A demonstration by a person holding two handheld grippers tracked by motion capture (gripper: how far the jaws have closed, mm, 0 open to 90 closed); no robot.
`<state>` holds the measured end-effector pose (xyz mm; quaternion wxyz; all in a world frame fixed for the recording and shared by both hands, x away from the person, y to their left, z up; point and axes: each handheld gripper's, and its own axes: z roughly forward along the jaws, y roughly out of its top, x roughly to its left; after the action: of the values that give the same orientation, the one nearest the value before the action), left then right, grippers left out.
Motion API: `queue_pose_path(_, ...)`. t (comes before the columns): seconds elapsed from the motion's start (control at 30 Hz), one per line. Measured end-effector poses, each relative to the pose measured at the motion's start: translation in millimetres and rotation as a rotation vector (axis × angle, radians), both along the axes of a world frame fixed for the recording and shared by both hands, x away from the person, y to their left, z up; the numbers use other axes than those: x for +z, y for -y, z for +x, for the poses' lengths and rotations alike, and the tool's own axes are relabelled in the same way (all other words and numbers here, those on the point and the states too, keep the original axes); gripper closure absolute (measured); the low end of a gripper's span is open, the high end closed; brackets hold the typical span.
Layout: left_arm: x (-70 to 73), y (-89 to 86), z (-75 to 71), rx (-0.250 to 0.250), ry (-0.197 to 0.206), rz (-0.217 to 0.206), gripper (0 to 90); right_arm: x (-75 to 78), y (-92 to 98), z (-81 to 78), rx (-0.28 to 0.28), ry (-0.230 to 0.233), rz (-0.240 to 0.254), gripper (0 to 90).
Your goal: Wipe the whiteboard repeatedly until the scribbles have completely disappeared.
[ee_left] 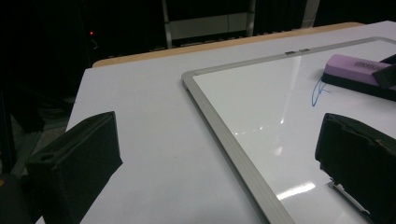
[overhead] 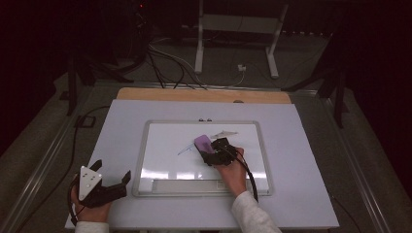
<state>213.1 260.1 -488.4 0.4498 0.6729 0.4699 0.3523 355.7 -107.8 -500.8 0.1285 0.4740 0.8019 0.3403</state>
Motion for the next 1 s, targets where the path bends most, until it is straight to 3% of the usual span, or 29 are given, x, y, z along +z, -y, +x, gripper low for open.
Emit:
queue_pose_path(0.13,-0.2,0.8,0.6,-0.002,-0.002,0.005,0.9,0.1,-1.8,-1.9,-0.01,0.002,-0.004,40.5)
queue_pose_path(0.4,-0.2,0.6,0.4,-0.002,0.0,0.003,0.9,-2.2,-30.1,-17.2,0.138,0.005,0.032,40.4)
queue_pose_path(0.5,-0.2,0.2,0.1,-0.001,-0.001,0.003,0.9,-2.2,-28.9,-16.1,0.148,0.001,0.04,40.5)
queue_pose_path(1.0,-0.1,0.2,0.0,-0.001,-0.001,0.002,0.9,-0.4,29.0,19.9,-0.1,0.008,-0.009,40.6)
